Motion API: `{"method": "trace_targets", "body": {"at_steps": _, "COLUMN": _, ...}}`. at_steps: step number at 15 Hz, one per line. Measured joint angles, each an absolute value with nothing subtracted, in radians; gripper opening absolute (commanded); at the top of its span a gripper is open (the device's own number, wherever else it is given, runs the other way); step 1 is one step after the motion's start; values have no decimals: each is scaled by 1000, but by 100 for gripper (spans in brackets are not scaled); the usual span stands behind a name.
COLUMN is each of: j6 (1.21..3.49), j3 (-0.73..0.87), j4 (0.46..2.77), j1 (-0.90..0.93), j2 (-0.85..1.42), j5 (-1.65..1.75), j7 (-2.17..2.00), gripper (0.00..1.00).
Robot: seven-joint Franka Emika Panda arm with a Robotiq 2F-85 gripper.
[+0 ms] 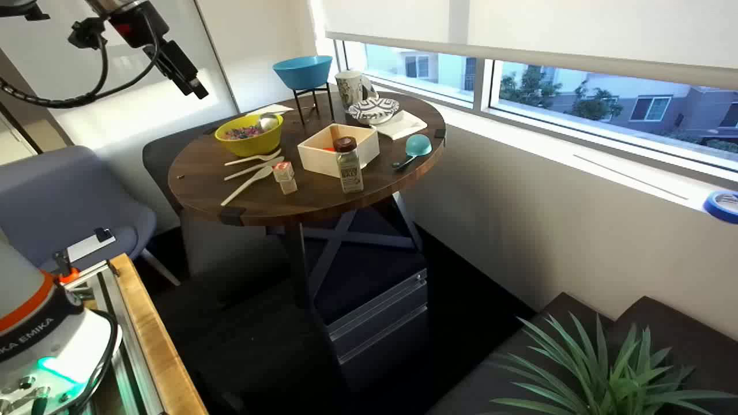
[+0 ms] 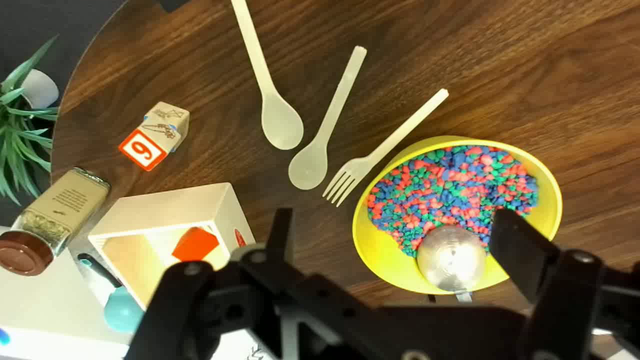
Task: Pick up the far right white spoon, scoop a spoonful of the substance from the yellow bowl and pour it into the blue bowl, put the white spoon back onto the table
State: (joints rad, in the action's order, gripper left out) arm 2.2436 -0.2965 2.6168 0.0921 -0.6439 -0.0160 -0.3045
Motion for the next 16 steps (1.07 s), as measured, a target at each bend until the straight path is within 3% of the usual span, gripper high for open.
{"method": "trace_targets", "body": {"at_steps": 16, "j6": 2289, "j3": -286, "j4": 2642, "j1": 75, "j2": -646, "j5": 48, "j7": -310, "gripper": 100}}
